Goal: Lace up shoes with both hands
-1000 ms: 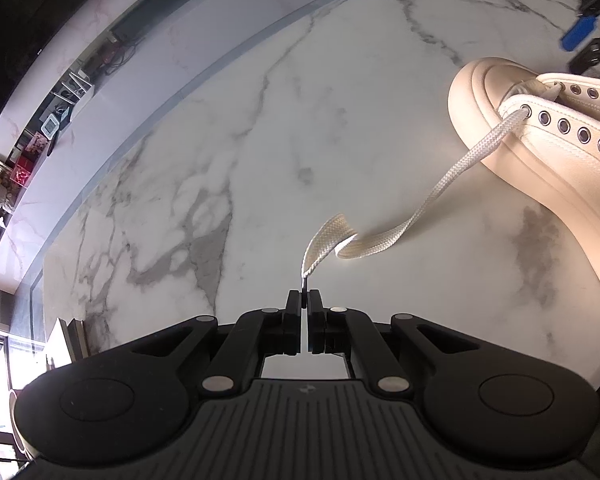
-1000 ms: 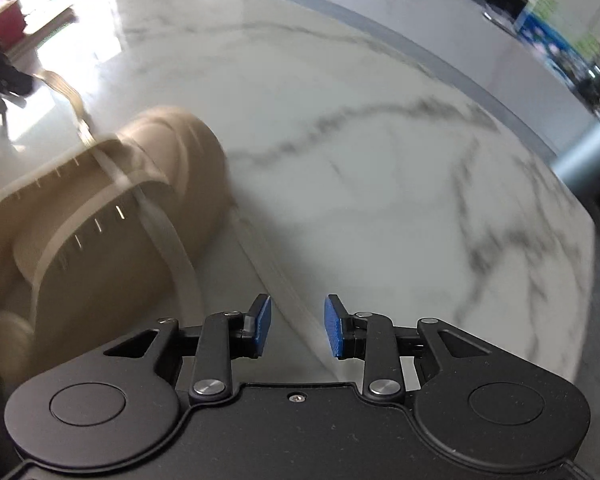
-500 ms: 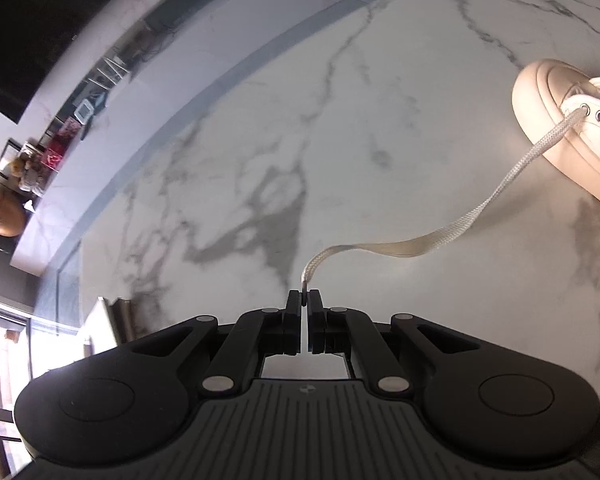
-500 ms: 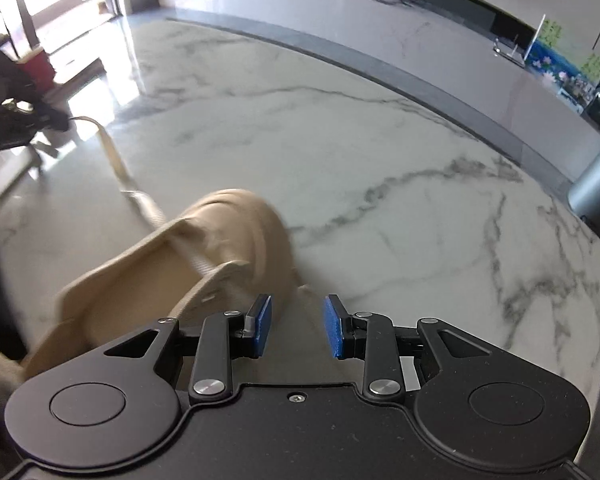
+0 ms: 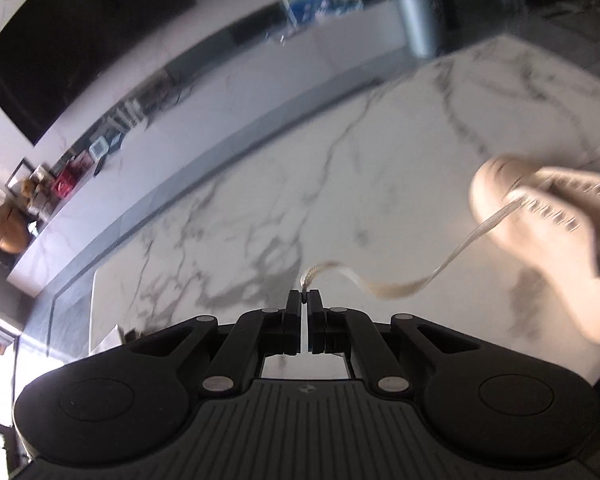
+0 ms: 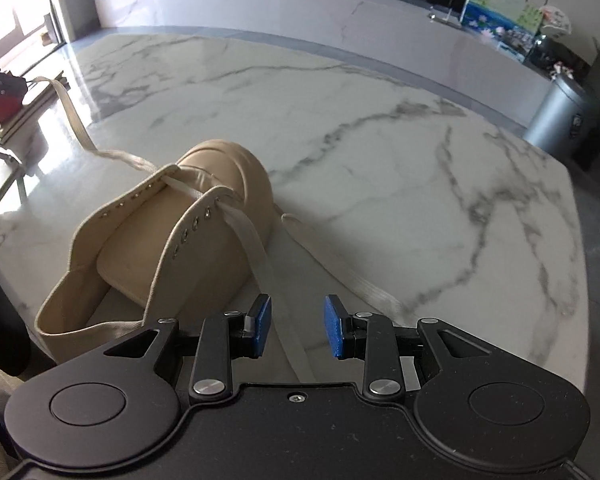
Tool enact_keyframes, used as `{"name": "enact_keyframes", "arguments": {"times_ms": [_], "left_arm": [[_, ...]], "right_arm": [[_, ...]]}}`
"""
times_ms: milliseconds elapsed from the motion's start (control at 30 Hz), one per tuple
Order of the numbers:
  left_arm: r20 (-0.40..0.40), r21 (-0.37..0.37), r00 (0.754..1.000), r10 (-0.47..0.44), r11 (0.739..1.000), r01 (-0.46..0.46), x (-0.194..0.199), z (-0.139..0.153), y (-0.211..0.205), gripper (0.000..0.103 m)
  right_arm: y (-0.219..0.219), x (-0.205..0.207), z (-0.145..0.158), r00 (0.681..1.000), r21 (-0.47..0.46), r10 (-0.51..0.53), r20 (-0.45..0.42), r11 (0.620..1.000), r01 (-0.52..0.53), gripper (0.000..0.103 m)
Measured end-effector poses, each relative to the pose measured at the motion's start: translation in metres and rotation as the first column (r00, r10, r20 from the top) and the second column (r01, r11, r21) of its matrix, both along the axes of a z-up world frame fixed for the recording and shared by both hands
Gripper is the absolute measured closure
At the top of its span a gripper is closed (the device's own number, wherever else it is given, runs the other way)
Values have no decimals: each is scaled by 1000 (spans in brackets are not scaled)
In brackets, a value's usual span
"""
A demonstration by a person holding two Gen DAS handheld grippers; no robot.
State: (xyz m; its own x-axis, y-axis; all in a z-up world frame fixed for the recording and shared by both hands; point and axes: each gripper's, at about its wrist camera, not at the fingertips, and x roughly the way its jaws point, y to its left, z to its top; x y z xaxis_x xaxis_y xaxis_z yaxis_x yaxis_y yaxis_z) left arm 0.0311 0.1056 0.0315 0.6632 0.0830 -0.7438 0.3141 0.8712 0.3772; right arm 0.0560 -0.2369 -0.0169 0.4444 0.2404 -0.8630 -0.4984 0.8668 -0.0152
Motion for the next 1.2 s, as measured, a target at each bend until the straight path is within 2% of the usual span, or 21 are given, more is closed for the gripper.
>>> {"name": "enact_keyframes", "arguments": {"times_ms": [167,300,400,467,567,667,733,900,967,1067,1200], "left_arm": [[62,35,997,-50,998,48,-12,20,-21,101],[99,86,988,-120,990,111,-20,28,-38,101],[78,160,965,-249,959,235,-27,21,-56,101],[65,181,952,-299,942,284,-31,17,-69,101],[67,153,927,-368,922,355,-36,16,-92,101],[69,124,914,-399,913,389,-38,13,-108,101],[55,72,906,-420,906,416,-39,9,-119,101],[34,-9,913,-406,913,407,-35,3,-135,101],[36,-7,905,-423,906,424,-36,2,-140,101],[22,28,881,-472,881,472,-44,-1,-149,101],[3,72,866,-500,864,499,-50,-10,-155,101]], "right_arm": [[0,-18,13,1000,45,-3,20,999,3,75],[-8,-19,12,999,49,-53,12,997,52,75],[-10,-19,14,997,39,-74,22,997,73,75],[-9,-23,19,997,57,-65,33,996,63,75],[-4,-33,27,998,110,-46,41,993,41,75],[0,-42,29,998,131,-48,43,990,42,75],[1,-46,29,998,148,-53,40,988,46,75],[2,-59,28,998,182,-62,31,982,55,75],[3,-65,29,998,202,-45,34,979,38,75],[7,-73,32,999,235,-3,52,972,-9,75],[14,-77,33,997,215,17,69,976,-31,75]]}}
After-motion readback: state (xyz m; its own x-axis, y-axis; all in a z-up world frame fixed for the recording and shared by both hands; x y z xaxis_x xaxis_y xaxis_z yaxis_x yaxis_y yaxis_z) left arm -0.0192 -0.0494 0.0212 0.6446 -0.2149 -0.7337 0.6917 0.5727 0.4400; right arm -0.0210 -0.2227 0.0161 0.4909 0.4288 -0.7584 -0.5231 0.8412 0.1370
